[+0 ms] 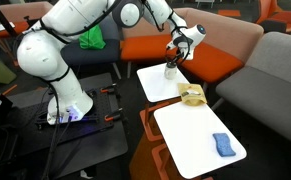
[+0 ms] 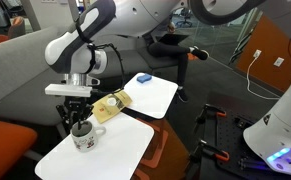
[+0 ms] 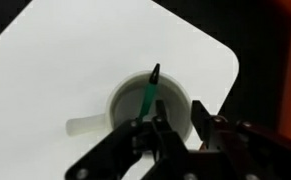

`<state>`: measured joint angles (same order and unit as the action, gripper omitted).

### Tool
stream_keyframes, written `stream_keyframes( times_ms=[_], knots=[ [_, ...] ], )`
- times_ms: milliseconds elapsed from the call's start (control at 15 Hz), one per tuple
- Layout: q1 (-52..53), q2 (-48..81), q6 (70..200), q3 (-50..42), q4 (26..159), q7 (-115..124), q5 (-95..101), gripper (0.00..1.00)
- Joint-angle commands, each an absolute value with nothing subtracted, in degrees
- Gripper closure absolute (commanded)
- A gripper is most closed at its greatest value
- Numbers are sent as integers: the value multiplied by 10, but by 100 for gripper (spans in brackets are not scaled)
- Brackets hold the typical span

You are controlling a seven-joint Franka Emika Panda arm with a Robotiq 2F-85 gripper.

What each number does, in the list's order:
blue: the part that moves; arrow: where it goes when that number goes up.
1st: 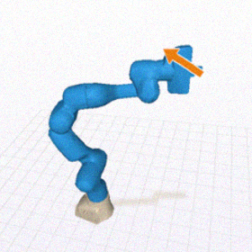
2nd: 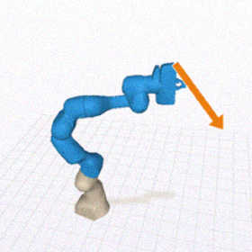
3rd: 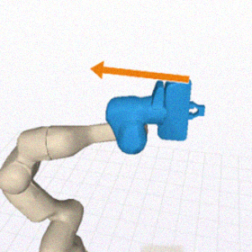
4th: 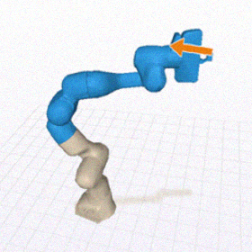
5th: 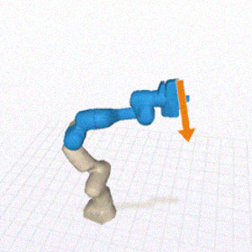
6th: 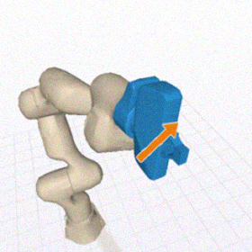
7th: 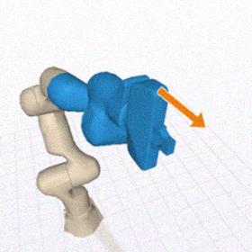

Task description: Place the pen on the right table

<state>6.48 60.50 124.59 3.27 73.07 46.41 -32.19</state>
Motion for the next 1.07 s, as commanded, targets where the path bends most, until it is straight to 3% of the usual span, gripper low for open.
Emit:
stream_keyframes(
  times_ms=[0,667,1000],
  knots=[
    [67,593,1245,32,744,486,-316,62],
    [52,593,1245,37,753,481,-324,73],
    [55,574,1263,35,791,477,-327,72]
  ],
)
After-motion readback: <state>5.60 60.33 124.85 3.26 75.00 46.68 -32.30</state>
